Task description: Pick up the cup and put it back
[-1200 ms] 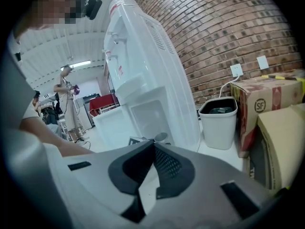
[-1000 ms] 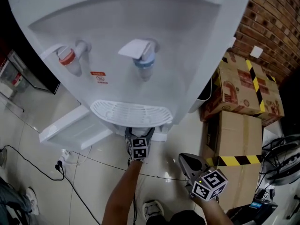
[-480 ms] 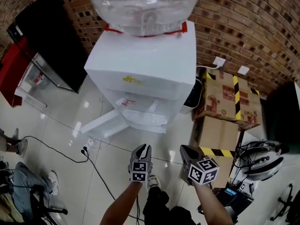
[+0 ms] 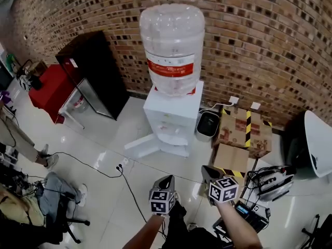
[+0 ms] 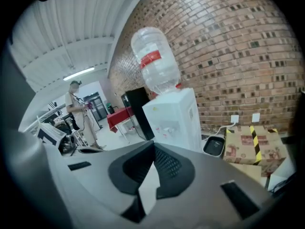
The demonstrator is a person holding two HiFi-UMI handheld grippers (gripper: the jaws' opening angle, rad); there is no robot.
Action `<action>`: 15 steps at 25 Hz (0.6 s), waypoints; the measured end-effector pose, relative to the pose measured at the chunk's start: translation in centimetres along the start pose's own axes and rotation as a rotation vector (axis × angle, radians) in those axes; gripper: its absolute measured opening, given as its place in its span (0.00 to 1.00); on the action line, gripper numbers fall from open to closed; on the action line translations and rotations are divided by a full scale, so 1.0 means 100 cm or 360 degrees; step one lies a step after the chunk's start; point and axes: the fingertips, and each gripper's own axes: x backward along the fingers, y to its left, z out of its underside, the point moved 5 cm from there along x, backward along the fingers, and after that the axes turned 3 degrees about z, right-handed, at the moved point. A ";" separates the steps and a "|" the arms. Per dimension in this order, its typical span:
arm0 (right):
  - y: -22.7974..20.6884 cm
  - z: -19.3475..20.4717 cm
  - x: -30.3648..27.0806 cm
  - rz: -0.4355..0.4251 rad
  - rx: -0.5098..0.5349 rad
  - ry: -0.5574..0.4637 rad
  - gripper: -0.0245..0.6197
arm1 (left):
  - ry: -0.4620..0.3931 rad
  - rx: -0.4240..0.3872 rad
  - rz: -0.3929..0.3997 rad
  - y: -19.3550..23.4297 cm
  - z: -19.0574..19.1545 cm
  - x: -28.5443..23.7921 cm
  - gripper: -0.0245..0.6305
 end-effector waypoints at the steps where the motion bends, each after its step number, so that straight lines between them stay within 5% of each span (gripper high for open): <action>1: 0.009 -0.014 0.014 -0.0004 0.0008 0.0003 0.06 | -0.0021 -0.0023 -0.0004 -0.014 -0.012 0.020 0.04; 6: 0.048 -0.065 0.080 -0.0063 0.0068 0.0019 0.06 | -0.0141 -0.0043 -0.0058 -0.063 -0.048 0.103 0.04; 15: 0.102 -0.068 0.170 -0.0132 0.0161 0.0005 0.06 | -0.0271 0.0018 -0.0132 -0.103 -0.045 0.203 0.04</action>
